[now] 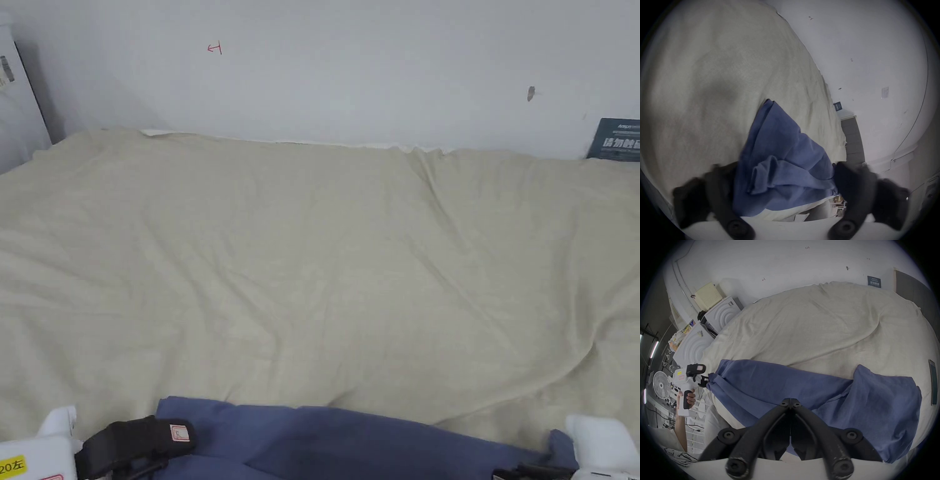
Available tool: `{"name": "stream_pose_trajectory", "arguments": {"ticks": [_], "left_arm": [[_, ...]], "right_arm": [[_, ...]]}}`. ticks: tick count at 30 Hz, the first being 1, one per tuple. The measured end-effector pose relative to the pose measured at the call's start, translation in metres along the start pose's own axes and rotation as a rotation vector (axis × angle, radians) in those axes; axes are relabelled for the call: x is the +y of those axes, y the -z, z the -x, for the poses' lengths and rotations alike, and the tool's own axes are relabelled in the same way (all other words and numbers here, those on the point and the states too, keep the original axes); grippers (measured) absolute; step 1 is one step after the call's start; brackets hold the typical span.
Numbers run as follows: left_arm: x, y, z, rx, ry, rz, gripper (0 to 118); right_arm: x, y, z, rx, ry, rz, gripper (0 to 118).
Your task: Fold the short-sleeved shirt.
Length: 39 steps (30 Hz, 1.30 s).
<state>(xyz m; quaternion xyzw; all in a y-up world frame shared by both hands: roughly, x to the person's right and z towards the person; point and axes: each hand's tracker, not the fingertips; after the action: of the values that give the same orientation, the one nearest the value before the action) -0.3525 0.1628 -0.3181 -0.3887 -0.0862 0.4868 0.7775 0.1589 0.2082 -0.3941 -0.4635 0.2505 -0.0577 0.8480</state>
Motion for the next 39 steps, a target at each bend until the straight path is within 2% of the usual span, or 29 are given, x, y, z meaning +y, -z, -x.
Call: {"name": "stream_pose_trajectory", "arguments": {"ticks": [1,2,3,4,6,8,13,16,19,27,30,31,35,37,38,39], "left_arm": [[-0.001,0.005,-0.003,0.039,0.007,-0.006,19],[0.000,0.013,-0.005,0.164,0.031,0.013,18],[-0.003,0.018,-0.001,0.285,0.071,0.024,18],[-0.004,0.015,0.003,0.144,0.044,0.012,18],[0.000,0.002,0.001,0.104,-0.008,-0.005,18],[-0.003,-0.002,-0.006,0.123,0.009,-0.017,17],[-0.018,-0.004,-0.061,0.301,0.185,-0.059,17],[-0.029,-0.003,-0.101,0.238,0.254,-0.067,17],[-0.046,0.010,-0.148,0.273,0.410,-0.088,17],[-0.103,0.111,-0.215,0.153,0.636,0.157,17],[-0.128,0.158,-0.220,0.192,0.656,0.266,17],[-0.134,0.171,-0.220,0.191,0.703,0.293,17],[-0.154,0.200,-0.223,0.153,0.708,0.386,17],[-0.157,0.212,-0.222,0.188,0.720,0.431,17],[-0.157,0.216,-0.220,0.203,0.723,0.430,22],[-0.155,0.218,-0.219,0.191,0.714,0.430,37]], "right_arm": [[0.000,0.000,0.001,-0.002,-0.003,0.001,0],[0.000,-0.001,0.000,-0.004,-0.004,-0.001,0],[0.000,-0.002,-0.001,-0.002,-0.003,-0.004,0],[0.000,-0.002,-0.003,0.000,0.007,-0.009,0],[-0.001,-0.006,-0.009,0.003,0.022,-0.014,0],[-0.002,-0.009,-0.014,0.002,0.032,-0.020,0],[-0.006,-0.025,-0.030,-0.012,0.049,-0.053,0],[-0.009,-0.037,-0.042,-0.012,0.074,-0.077,0],[-0.013,-0.048,-0.055,-0.035,0.081,-0.092,0],[-0.027,-0.071,-0.083,-0.054,0.157,-0.153,0],[-0.033,-0.079,-0.089,-0.050,0.171,-0.169,0],[-0.035,-0.081,-0.091,-0.049,0.172,-0.170,0],[-0.040,-0.085,-0.098,-0.065,0.184,-0.171,0],[-0.042,-0.084,-0.102,-0.065,0.199,-0.172,0],[-0.043,-0.084,-0.103,-0.065,0.203,-0.172,0],[-0.044,-0.083,-0.103,-0.066,0.208,-0.172,0]]}}
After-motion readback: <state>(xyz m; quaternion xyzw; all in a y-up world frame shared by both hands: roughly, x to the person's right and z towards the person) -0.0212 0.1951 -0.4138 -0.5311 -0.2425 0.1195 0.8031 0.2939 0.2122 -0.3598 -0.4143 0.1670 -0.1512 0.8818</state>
